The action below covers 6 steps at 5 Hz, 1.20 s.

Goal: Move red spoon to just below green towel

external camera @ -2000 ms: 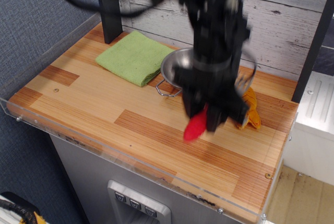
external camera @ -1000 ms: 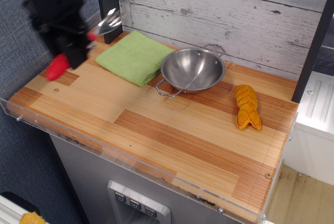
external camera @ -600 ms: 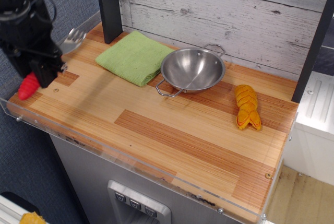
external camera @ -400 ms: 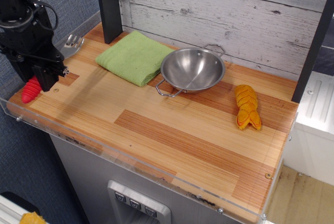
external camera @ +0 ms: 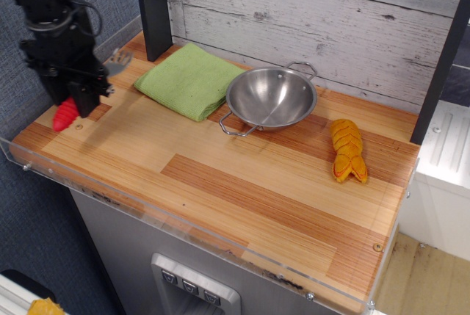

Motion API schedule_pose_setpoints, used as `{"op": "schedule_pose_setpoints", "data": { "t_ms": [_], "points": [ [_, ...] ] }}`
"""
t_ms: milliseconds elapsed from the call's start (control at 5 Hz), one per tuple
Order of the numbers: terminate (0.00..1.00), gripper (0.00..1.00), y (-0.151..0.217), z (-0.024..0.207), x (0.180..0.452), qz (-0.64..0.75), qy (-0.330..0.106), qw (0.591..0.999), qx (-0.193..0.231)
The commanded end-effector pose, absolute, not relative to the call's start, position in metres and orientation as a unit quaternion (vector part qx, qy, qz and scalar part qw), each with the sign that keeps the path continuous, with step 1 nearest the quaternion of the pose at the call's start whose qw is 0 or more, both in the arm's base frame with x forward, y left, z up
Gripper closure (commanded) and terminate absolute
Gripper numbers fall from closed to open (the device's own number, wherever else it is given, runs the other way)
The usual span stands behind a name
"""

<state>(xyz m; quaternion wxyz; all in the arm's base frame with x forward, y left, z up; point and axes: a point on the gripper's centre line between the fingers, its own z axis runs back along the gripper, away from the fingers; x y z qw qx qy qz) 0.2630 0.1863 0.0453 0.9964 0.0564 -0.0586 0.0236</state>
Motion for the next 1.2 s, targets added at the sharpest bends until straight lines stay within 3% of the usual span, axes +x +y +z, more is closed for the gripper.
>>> {"op": "schedule_pose_setpoints", "data": {
  "t_ms": [0, 400, 600, 1000],
  "points": [
    [0.0, 1.0, 0.176, 0.054, 0.286, -0.018, -0.063, 0.996, 0.064],
    [0.0, 1.0, 0.166, 0.038, 0.283, -0.032, -0.065, 0.997, 0.029],
    [0.0, 1.0, 0.154, 0.037, 0.278, -0.054, -0.047, 0.997, 0.017],
    [0.0, 1.0, 0.147, 0.039, 0.265, -0.056, -0.053, 0.997, 0.012]
  ]
}}
